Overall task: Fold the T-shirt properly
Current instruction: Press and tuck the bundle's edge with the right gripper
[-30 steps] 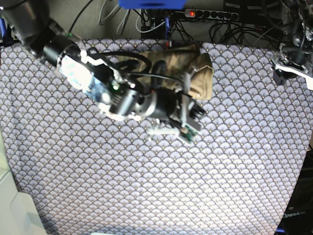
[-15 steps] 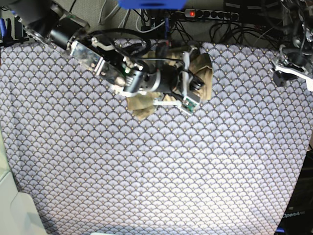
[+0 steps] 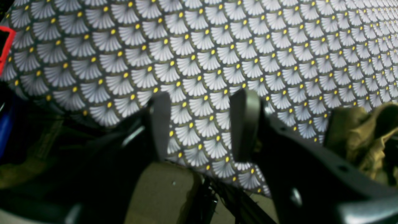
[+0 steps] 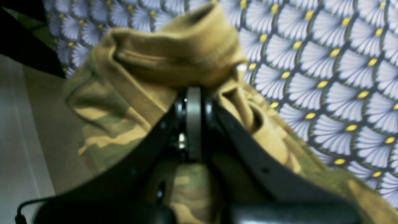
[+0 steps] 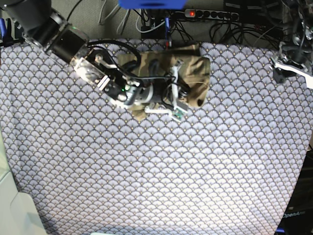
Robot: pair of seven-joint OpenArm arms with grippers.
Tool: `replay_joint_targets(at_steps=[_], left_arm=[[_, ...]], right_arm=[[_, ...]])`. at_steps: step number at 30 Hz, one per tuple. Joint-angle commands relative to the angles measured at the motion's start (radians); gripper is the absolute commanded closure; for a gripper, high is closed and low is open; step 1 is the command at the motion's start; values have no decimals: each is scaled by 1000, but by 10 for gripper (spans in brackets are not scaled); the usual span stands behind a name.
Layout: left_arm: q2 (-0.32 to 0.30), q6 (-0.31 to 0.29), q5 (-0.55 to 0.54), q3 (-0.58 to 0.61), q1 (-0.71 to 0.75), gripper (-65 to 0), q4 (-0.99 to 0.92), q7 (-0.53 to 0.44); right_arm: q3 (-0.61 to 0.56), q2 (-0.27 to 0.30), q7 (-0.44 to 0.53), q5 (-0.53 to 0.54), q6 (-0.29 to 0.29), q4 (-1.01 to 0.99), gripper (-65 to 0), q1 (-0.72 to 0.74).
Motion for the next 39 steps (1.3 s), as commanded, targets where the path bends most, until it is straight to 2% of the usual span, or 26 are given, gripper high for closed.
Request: replay_joint_targets(at_steps=[1, 6, 7, 10, 12, 15, 17, 20, 25, 27, 32, 39], left_arm=[[-13, 0, -6, -6, 5, -302, 16, -17], [-13, 0, -6, -6, -3, -302, 16, -17], [-13, 0, -6, -6, -5, -302, 16, -17], [-13, 0, -6, -6, -5, -302, 16, -17], [-13, 0, -6, -6, -6, -302, 16, -17], [-13, 0, -15, -6, -6, -302, 19, -17], [-13, 0, -17, -7, -6, -302, 21, -18], [-13, 0, -17, -6, -20, -302, 22, -18], [-12, 0, -18, -6, -20, -302, 19, -18], [-12, 0, -18, -6, -20, -302, 19, -18], [-12, 0, -17, -6, -20, -302, 19, -18], [-12, 2, -17, -4, -34, -302, 19, -17]], right_arm=[[4, -1, 21, 10, 12, 12, 0, 17], [9, 9, 12, 10, 14, 92, 0, -6], [10, 30, 1, 12, 14, 135, 0, -6], [14, 59, -62, 14, 9, 282, 0, -1], [37, 59, -118, 12, 9, 362, 0, -1], [86, 58, -187, 12, 9, 435, 0, -8], [129, 82, -203, 10, 14, 448, 0, -8], [190, 151, -200, 10, 20, 445, 0, -4], [267, 233, -178, 9, 124, 431, 0, -14], [293, 257, -141, 9, 144, 400, 0, -38], [311, 282, -82, 9, 149, 376, 0, -101], [307, 282, -13, 9, 149, 300, 0, -141]])
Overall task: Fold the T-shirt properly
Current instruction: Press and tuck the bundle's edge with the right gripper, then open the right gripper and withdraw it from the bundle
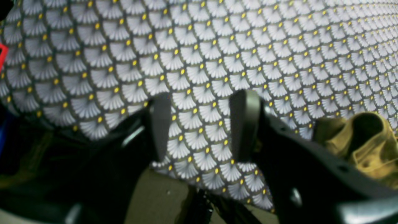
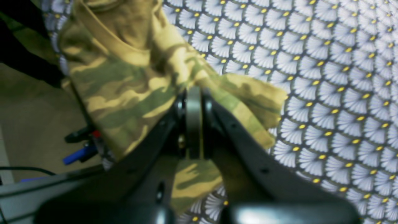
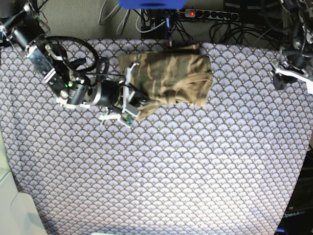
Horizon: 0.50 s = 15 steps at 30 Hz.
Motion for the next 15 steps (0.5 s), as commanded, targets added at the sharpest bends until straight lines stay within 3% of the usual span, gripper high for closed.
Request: replay_joint_targets(at_steps=[1, 5, 11, 15], left_arm=[[-12, 3, -7, 3, 4, -302, 17, -16], [-12, 6, -5, 23, 7, -302, 17, -16], [-12, 8, -5, 23, 6, -302, 17, -16], [-12, 3, -7, 21, 4, -302, 20, -16]], right_arm=[[8, 9, 37, 4, 8, -22, 0, 15], [7, 7, 108, 4, 59, -131, 0, 17], [7, 12, 148, 4, 60, -185, 0, 14], [13, 39, 137, 6, 60, -108, 0, 11]])
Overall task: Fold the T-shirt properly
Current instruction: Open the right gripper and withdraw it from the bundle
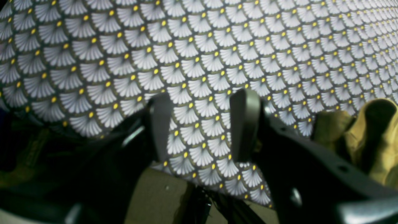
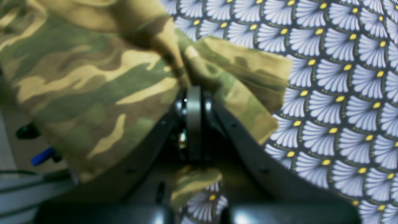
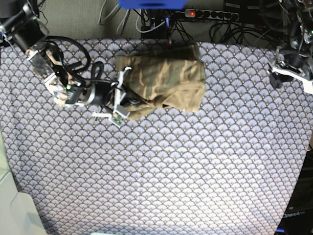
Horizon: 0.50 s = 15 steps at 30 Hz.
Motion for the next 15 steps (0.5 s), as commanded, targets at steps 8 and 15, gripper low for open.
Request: replay_joint_targets(at_steps=[8, 15], left_arm=[[-12, -5, -119, 61, -66, -292, 20, 78], [32, 4, -89, 180, -92, 0, 17, 158]], right_arm=[[179, 68, -113, 13, 9, 264, 0, -43], [327, 85, -140, 11, 9, 265, 0, -76]])
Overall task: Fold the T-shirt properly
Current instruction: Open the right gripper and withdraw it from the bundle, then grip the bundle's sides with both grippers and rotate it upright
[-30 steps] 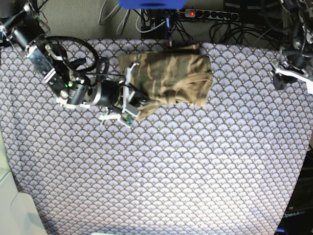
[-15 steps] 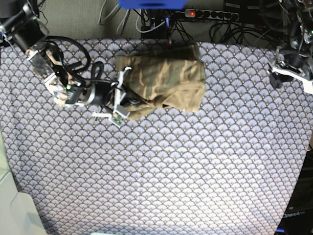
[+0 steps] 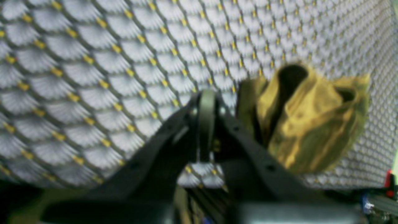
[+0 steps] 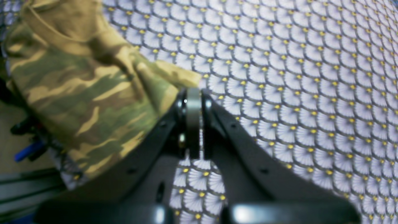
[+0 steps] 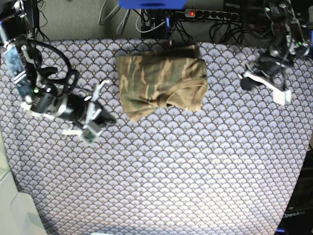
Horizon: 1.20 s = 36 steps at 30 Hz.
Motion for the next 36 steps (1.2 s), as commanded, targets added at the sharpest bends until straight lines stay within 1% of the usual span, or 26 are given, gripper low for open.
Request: replay_joint_targets(at_steps=[1, 6, 8, 10, 13, 17, 20, 22, 26, 28, 34, 36], left_arm=[[-7, -4, 5, 4, 4, 0, 15, -13], [19, -4, 131, 79, 20, 0, 18, 56], [24, -4, 183, 113, 23, 0, 15, 79], [24, -4, 241, 181, 20, 0, 12, 102], [25, -4, 317, 280, 4, 0, 12, 105], [87, -3, 415, 369, -45, 0, -42, 115], [134, -3, 492, 408, -106, 0, -136, 145], [159, -4, 535, 420, -129, 0, -195, 143], [183, -7, 551, 417, -155, 0, -232, 119], [183, -4, 548, 412, -168, 0, -231, 117], [186, -4, 547, 411, -284, 0, -252, 117], [202, -4, 553, 406, -333, 0, -283, 115]], right_arm=[[32, 19, 16, 8, 4, 14, 0, 10], [103, 32, 16, 8, 6, -10, 0, 1], [109, 37, 16, 8, 6, -21, 0, -12], [109, 37, 16, 8, 6, -29, 0, -18], [108, 37, 16, 8, 6, -29, 0, -30], [109, 32, 16, 8, 6, -29, 0, -55], [109, 32, 17, 8, 6, -29, 0, -70], [111, 37, 20, 8, 6, -26, 0, -87], [112, 39, 19, 8, 6, -27, 0, -110], [141, 39, 19, 8, 6, -24, 0, -134], [163, 37, 23, 8, 6, -23, 0, -176], [163, 37, 23, 8, 6, -23, 0, -190]])
